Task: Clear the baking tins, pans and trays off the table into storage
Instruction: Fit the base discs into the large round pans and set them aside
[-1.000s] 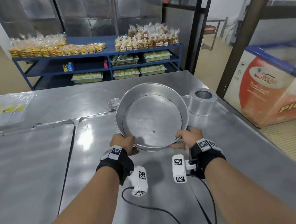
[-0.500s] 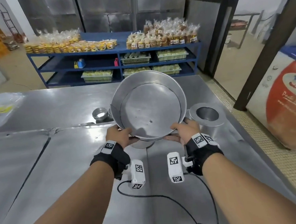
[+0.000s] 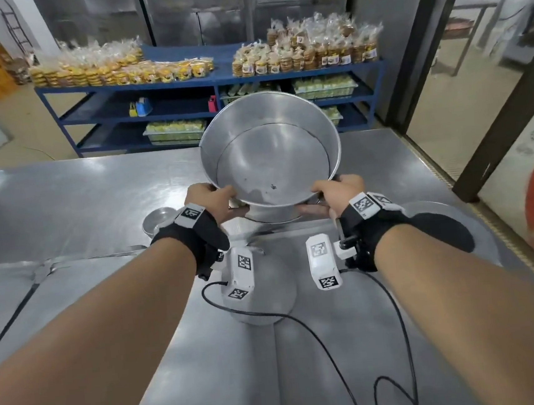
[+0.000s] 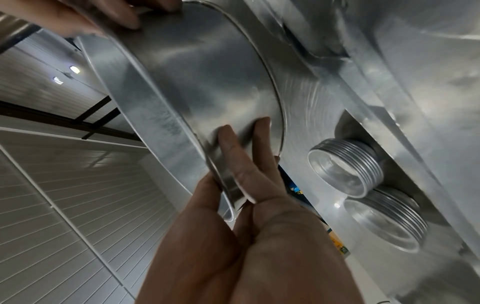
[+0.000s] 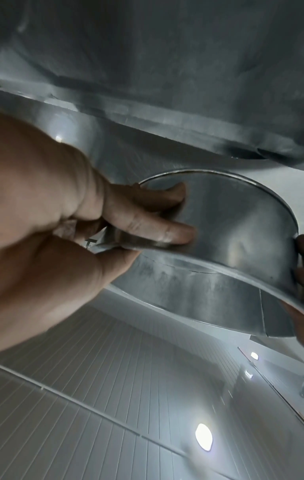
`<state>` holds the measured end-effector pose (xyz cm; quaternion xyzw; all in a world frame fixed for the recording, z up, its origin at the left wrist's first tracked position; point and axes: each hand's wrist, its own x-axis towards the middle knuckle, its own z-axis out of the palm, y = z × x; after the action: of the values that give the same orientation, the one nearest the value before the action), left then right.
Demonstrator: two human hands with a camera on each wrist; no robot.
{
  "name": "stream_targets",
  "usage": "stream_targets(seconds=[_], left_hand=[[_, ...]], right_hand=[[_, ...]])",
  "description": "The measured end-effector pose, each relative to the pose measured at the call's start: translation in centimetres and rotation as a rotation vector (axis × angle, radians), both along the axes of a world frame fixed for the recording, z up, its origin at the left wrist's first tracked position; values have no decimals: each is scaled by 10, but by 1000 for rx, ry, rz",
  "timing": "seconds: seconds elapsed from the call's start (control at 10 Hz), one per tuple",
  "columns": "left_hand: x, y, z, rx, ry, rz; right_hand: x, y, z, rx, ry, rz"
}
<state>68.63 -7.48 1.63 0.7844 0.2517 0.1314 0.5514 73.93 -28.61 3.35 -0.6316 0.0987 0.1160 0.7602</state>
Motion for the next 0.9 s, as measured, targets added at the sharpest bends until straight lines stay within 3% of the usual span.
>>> stream_targets(seconds=[0.1,0.2,0.3,0.4,0.5,0.7,0.9], left_hand=[[22,13,-20,-2,6,-3],[34,16,-30,-115,1,-7],[45,20,-42,-62,14,-29],[43,15,-49,-125,36,-12],[54,9,-54,-574,-62,237],[48,3,-53,-322,22,192],[43,-12,-38,-200,137,68]], right_hand=[[24,9,-18,-24,-1,1],[44,12,-34,-67,13,5],[65,13,-57,-212,-6,-10],[102,10,-92,-270,-13,7],[80,13,-73,-305,16,50],[96,11,-85,-335,28,42],[48,8,-36,-362,72,224]])
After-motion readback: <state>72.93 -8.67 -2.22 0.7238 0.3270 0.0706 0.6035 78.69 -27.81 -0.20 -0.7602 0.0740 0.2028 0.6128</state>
